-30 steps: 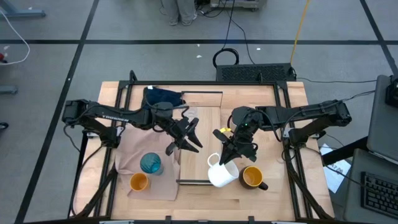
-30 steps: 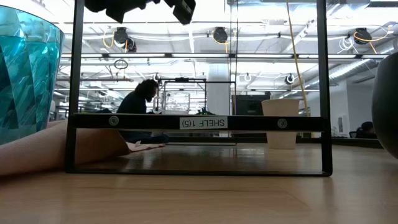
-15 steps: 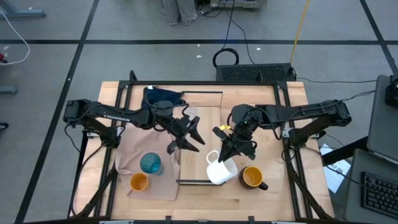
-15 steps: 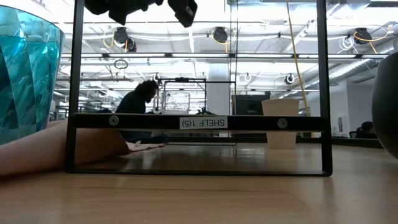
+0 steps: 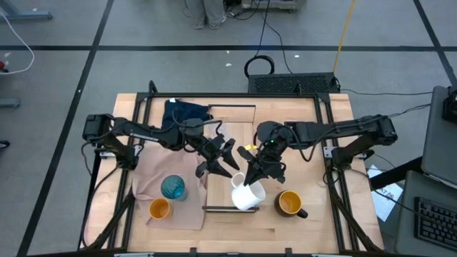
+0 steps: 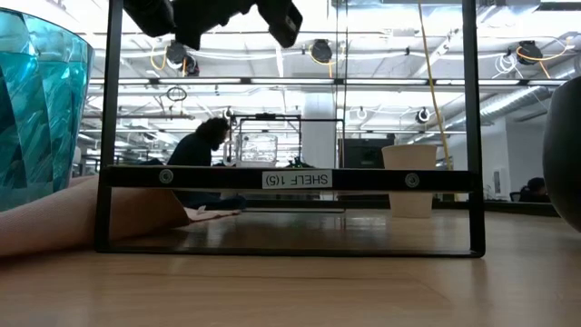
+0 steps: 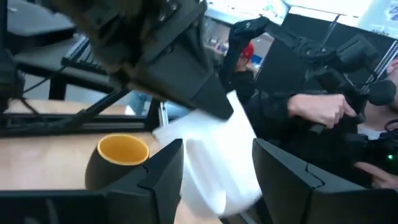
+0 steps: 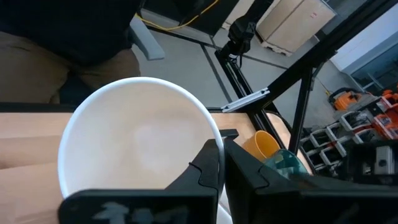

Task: Stack small to large cups/mugs on shelf
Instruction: Put the white mug on the shelf

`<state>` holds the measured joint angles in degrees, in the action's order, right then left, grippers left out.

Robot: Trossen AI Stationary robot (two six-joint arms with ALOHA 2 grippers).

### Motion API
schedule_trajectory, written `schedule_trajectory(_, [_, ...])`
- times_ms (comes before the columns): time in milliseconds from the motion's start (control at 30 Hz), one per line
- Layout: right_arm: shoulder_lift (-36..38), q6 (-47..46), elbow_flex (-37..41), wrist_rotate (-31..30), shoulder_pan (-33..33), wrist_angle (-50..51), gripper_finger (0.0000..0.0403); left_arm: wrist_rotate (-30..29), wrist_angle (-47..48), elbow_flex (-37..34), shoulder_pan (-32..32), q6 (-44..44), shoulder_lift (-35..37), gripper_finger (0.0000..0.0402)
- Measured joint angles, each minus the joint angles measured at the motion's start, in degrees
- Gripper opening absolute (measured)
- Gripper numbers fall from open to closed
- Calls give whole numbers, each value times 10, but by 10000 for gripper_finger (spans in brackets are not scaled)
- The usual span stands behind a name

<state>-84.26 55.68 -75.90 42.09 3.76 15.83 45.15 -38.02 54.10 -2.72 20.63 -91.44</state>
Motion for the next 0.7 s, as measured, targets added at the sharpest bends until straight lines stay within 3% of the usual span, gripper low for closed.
schedule_trajectory(700, [0, -5, 0, 0, -5, -8, 0, 4, -1, -1, 1, 20, -47, 191])
